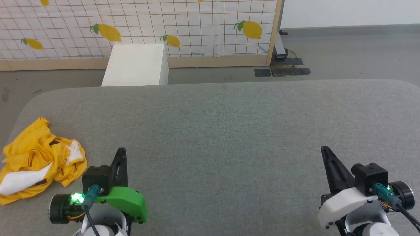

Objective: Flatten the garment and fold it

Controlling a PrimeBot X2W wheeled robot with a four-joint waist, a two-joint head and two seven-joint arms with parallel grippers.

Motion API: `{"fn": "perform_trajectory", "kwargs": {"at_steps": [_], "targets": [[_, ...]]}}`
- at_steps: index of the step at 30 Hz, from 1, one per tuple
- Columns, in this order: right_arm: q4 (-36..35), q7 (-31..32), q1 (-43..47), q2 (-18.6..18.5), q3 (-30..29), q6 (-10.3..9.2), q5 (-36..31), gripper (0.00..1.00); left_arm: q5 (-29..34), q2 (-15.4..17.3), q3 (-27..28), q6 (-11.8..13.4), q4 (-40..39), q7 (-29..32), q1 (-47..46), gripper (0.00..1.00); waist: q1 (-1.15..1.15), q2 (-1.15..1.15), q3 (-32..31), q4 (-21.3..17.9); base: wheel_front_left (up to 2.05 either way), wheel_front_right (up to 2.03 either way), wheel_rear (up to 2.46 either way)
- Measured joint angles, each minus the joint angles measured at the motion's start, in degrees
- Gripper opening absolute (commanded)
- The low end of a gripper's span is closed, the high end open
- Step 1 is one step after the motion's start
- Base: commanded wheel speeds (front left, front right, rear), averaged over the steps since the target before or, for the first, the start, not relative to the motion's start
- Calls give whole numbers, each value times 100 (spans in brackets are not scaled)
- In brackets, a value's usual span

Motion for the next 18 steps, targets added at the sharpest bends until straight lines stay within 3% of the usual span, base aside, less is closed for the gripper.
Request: {"fn": "perform_trajectory", "kwargs": {"at_steps": [18], "targets": [[0, 0, 0, 0, 1, 0, 0, 0, 0, 0, 1, 0, 0, 0, 0, 0, 0, 0, 0, 0, 0, 0, 0]]}}
